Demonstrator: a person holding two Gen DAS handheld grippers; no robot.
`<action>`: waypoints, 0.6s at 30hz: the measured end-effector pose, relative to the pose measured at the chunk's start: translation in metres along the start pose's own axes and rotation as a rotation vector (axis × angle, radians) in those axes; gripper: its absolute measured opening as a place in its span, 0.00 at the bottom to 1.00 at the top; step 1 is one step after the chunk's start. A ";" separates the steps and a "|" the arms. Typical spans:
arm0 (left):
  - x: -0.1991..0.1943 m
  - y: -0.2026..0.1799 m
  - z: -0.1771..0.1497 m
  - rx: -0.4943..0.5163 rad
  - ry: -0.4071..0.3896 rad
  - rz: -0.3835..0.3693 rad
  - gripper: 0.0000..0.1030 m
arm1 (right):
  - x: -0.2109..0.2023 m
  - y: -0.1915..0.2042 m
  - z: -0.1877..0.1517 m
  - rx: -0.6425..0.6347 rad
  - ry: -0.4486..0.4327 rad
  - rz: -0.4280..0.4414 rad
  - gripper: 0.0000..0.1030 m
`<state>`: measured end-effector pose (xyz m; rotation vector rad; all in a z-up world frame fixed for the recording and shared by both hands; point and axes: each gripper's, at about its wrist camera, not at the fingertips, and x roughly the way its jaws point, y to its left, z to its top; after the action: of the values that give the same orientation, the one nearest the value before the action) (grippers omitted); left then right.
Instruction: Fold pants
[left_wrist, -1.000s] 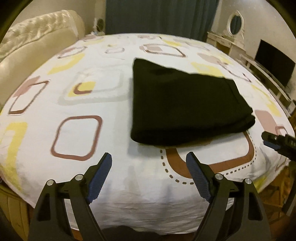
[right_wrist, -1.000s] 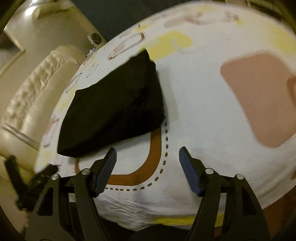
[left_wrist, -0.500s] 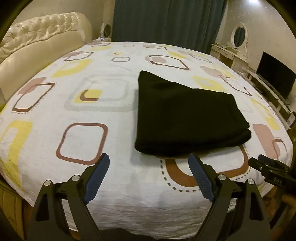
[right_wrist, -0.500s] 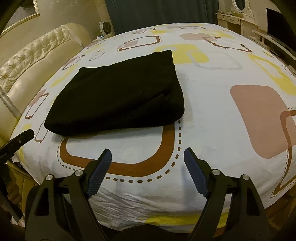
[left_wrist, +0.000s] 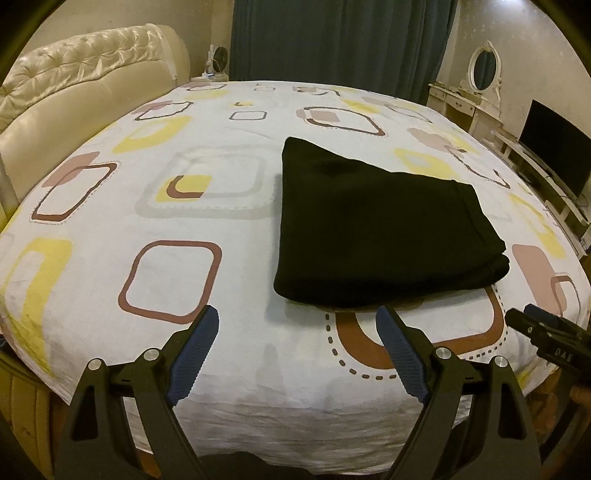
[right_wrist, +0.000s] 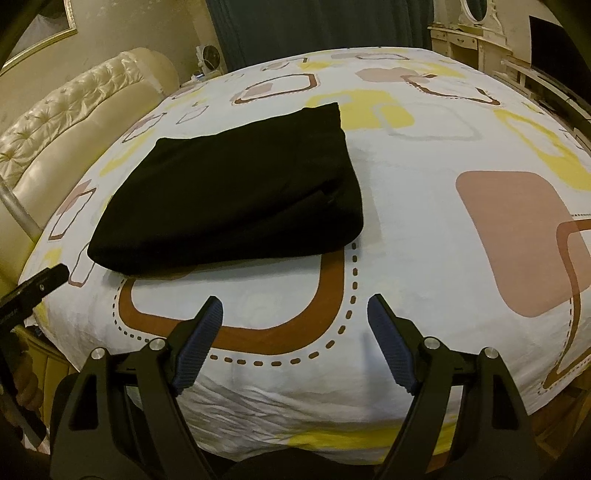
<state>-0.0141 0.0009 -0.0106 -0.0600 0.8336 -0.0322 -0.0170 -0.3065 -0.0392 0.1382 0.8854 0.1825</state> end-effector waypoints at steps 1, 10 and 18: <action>0.000 -0.001 0.000 0.003 -0.002 0.003 0.84 | 0.000 -0.001 0.000 0.002 -0.002 -0.002 0.78; -0.001 -0.006 -0.003 0.019 0.000 -0.001 0.84 | -0.001 -0.005 0.002 0.008 -0.005 -0.004 0.79; -0.006 -0.013 -0.005 0.050 -0.027 0.009 0.84 | 0.002 -0.005 0.000 0.018 0.004 0.004 0.79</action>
<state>-0.0220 -0.0122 -0.0083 -0.0093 0.8059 -0.0439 -0.0152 -0.3106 -0.0410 0.1563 0.8915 0.1784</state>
